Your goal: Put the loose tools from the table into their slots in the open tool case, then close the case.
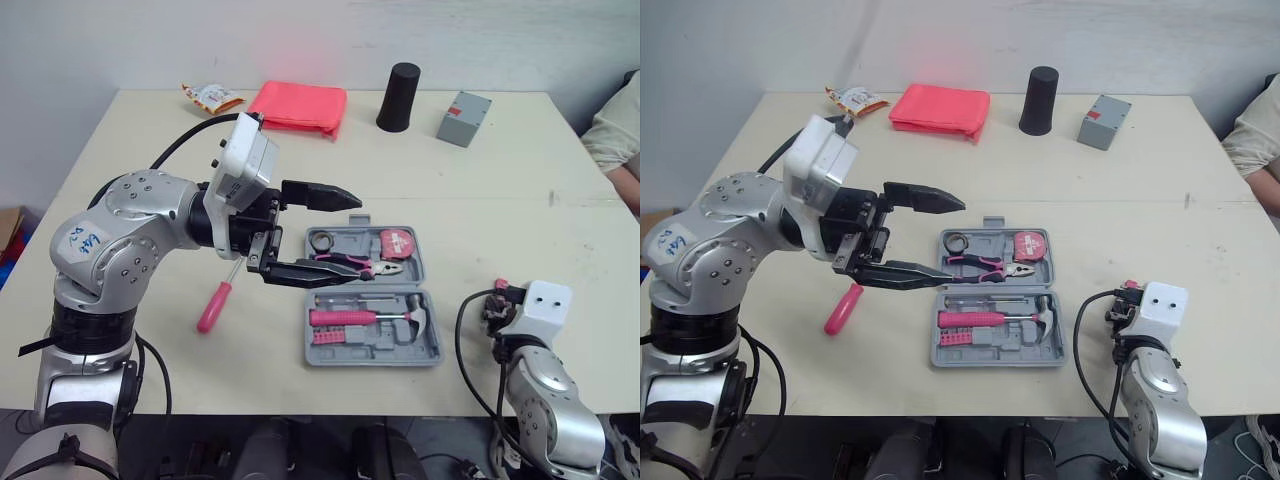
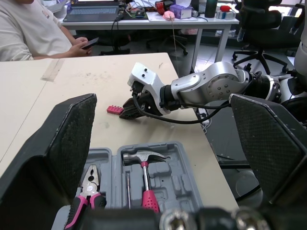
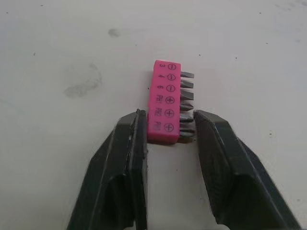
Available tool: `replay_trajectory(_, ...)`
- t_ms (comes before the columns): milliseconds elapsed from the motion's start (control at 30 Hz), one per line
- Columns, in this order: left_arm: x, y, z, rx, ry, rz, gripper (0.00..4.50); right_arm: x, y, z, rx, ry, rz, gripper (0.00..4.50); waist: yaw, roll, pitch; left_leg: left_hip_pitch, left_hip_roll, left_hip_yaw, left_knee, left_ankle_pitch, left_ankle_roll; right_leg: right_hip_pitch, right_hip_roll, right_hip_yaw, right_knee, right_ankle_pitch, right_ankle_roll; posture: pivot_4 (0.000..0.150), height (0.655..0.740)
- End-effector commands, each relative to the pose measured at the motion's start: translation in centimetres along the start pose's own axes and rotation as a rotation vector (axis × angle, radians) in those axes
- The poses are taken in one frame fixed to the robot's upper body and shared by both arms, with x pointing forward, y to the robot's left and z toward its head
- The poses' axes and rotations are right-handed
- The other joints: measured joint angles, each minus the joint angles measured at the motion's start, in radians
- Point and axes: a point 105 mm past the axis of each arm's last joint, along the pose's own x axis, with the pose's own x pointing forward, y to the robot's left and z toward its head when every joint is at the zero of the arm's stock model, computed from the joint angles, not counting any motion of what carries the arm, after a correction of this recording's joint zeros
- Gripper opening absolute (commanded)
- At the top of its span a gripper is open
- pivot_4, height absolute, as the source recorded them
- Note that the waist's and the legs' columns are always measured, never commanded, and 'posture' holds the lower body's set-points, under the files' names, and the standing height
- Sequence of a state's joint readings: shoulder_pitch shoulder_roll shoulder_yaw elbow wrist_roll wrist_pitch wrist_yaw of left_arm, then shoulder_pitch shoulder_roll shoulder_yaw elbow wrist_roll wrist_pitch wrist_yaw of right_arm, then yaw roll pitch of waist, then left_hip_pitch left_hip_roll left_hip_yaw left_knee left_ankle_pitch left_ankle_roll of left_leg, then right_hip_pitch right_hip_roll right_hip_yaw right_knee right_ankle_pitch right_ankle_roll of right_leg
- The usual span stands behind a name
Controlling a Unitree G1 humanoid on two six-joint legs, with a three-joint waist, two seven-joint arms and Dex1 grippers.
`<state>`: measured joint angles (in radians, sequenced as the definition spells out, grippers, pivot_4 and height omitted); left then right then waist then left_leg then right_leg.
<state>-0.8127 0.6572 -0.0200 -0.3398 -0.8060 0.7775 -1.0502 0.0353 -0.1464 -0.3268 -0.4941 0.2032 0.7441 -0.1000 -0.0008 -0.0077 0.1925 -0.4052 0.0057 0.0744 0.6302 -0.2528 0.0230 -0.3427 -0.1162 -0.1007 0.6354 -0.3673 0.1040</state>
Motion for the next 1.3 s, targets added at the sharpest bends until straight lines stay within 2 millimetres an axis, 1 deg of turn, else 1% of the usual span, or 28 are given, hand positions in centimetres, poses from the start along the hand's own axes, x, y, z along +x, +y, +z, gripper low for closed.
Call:
replay_trajectory(33, -0.1, -0.4, 0.1, 0.026, 0.013, -0.006, 4.50, -0.2, -1.3, 0.5, -0.060, -0.010, -0.029, 0.80, 0.000, 0.000, 0.000, 0.000, 0.000, 0.000, 0.000, 0.000, 0.000, 0.000, 0.000, 0.000, 0.000, 0.000, 0.000, 0.150, 0.7361)
replay_trajectory(133, -0.3, -0.4, -0.3, 0.018, 0.030, -0.001, 4.50, -0.2, -0.9, 2.2, -0.106, -0.065, 0.030, 0.80, 0.000, 0.000, 0.000, 0.000, -0.001, 0.000, 0.000, 0.000, 0.000, 0.000, 0.000, 0.000, 0.000, 0.000, 0.000, 0.150, 0.7361)
replay_trajectory(167, -0.5, -0.5, -0.9, 0.020, 0.056, 0.006, 4.50, -0.2, -0.4, 3.4, -0.145, -0.096, 0.101, 0.80, -0.001, 0.000, 0.000, 0.000, -0.001, 0.000, 0.000, 0.000, 0.000, 0.000, 0.000, 0.000, 0.000, 0.000, 0.000, 0.150, 0.7361)
replay_trajectory(200, -0.8, -0.6, -1.5, 0.020, 0.085, 0.011, 4.50, -0.3, 0.3, 4.8, -0.201, -0.129, 0.206, 0.80, -0.001, 0.001, 0.000, 0.000, 0.000, 0.000, 0.000, 0.000, 0.000, 0.000, 0.000, 0.000, 0.000, 0.000, 0.000, 0.150, 0.7361)
replay_trajectory(233, -1.0, -0.7, -1.9, 0.020, 0.105, 0.014, 4.50, -0.4, 0.9, 5.6, -0.239, -0.145, 0.278, 0.80, -0.001, 0.002, 0.001, 0.000, 0.000, 0.000, 0.000, 0.000, 0.000, -0.001, 0.000, 0.000, 0.000, 0.000, 0.000, 0.150, 0.7361)
replay_trajectory(267, -1.3, -1.0, -2.5, 0.012, 0.126, 0.015, 4.50, -0.9, 2.1, 6.8, -0.315, -0.163, 0.429, 0.80, -0.005, 0.004, 0.002, 0.000, -0.001, 0.001, -0.001, 0.000, 0.000, -0.001, 0.000, 0.000, 0.000, 0.000, 0.000, 0.150, 0.7361)
replay_trajectory(300, -1.5, -1.2, -2.9, 0.001, 0.138, 0.016, 4.50, -1.4, 3.0, 7.4, -0.379, -0.153, 0.570, 0.80, -0.007, 0.005, 0.003, 0.000, 0.000, 0.003, -0.001, 0.000, 0.001, -0.002, 0.000, 0.003, 0.000, 0.000, 0.000, 0.150, 0.7361)
replay_trajectory(367, -1.9, -1.6, -3.5, -0.017, 0.156, 0.017, 4.50, -2.6, 4.3, 7.8, -0.471, -0.116, 0.784, 0.80, -0.004, 0.005, 0.003, 0.001, 0.003, 0.005, -0.001, 0.000, 0.001, -0.001, 0.002, 0.003, -0.001, 0.000, 0.000, 0.150, 0.7361)
replay_trajectory(400, -2.2, -1.8, -4.0, -0.026, 0.176, 0.019, 4.50, -3.7, 5.5, 8.0, -0.538, -0.097, 0.946, 0.80, -0.001, 0.005, 0.003, 0.001, 0.004, 0.005, -0.001, 0.000, 0.001, -0.001, 0.001, 0.003, -0.002, 0.000, 0.000, 0.150, 0.7361)
replay_trajectory(500, -2.8, -2.9, -5.3, -0.063, 0.233, 0.008, 4.50, -7.3, 7.7, 7.7, -0.723, -0.008, 1.389, 0.80, -0.002, 0.005, 0.003, 0.001, 0.007, 0.004, -0.001, 0.000, 0.001, 0.000, 0.002, 0.003, -0.007, 0.000, -0.001, 0.150, 0.7361)
replay_trajectory(567, -2.9, -3.7, -6.0, -0.085, 0.261, 0.000, 4.50, -8.3, 8.2, 7.2, -0.825, 0.049, 1.575, 0.80, -0.003, 0.004, 0.004, 0.001, 0.007, 0.004, 0.000, -0.001, 0.001, 0.000, 0.002, 0.003, -0.007, 0.000, -0.001, 0.150, 0.7361)
replay_trajectory(600, -3.0, -4.0, -6.2, -0.086, 0.273, -0.002, 4.50, -8.4, 8.5, 7.1, -0.857, 0.069, 1.623, 0.80, -0.003, 0.003, 0.005, 0.001, 0.007, 0.004, 0.000, -0.001, 0.001, 0.000, 0.001, 0.003, -0.007, 0.000, -0.001, 0.150, 0.7361)
replay_trajectory(700, -3.0, -4.9, -7.1, -0.083, 0.324, -0.005, 4.50, -8.2, 10.1, 6.3, -0.938, 0.103, 1.735, 0.80, 0.000, 0.001, 0.005, 0.000, 0.007, 0.004, 0.003, -0.001, 0.002, 0.001, 0.000, 0.003, -0.008, 0.000, -0.001, 0.150, 0.7361)
replay_trajectory(800, -2.9, -5.7, -7.7, -0.087, 0.346, 0.003, 4.50, -7.0, 11.1, 5.0, -1.038, 0.116, 1.750, 0.80, 0.002, 0.000, 0.006, 0.000, 0.006, 0.004, 0.004, -0.002, 0.002, 0.001, -0.001, 0.003, -0.007, 0.000, -0.001, 0.150, 0.7361)
replay_trajectory(900, -2.5, -6.2, -7.8, -0.095, 0.339, 0.014, 4.50, -6.4, 10.8, 4.1, -1.100, 0.140, 1.767, 0.80, 0.005, 0.000, 0.006, -0.002, 0.006, 0.002, 0.005, -0.002, 0.002, 0.001, -0.001, 0.001, -0.007, 0.000, -0.001, 0.150, 0.7361)
replay_trajectory(1033, -2.3, -6.5, -7.8, -0.103, 0.340, 0.033, 4.50, -5.7, 11.1, 3.7, -1.151, 0.137, 1.766, 0.80, 0.001, 0.000, 0.006, -0.002, 0.006, 0.002, 0.007, -0.002, 0.003, 0.002, -0.001, 0.000, -0.007, 0.000, -0.001, 0.150, 0.7361)
replay_trajectory(1133, -2.3, -6.6, -7.8, -0.105, 0.340, 0.047, 4.50, -5.3, 11.5, 3.5, -1.161, 0.129, 1.759, 0.80, -0.001, 0.000, 0.006, -0.001, 0.007, 0.001, 0.007, -0.002, 0.002, 0.002, -0.001, 0.000, -0.007, 0.000, -0.001, 0.150, 0.7361)
replay_trajectory(1300, -1.8, -6.4, -7.8, -0.099, 0.329, 0.064, 4.50, -5.4, 12.3, 2.9, -1.155, 0.120, 1.764, 0.80, 0.000, 0.000, 0.006, -0.001, 0.007, 0.001, 0.007, -0.002, 0.001, 0.002, 0.000, 0.000, -0.007, 0.000, -0.001, 0.150, 0.7361)
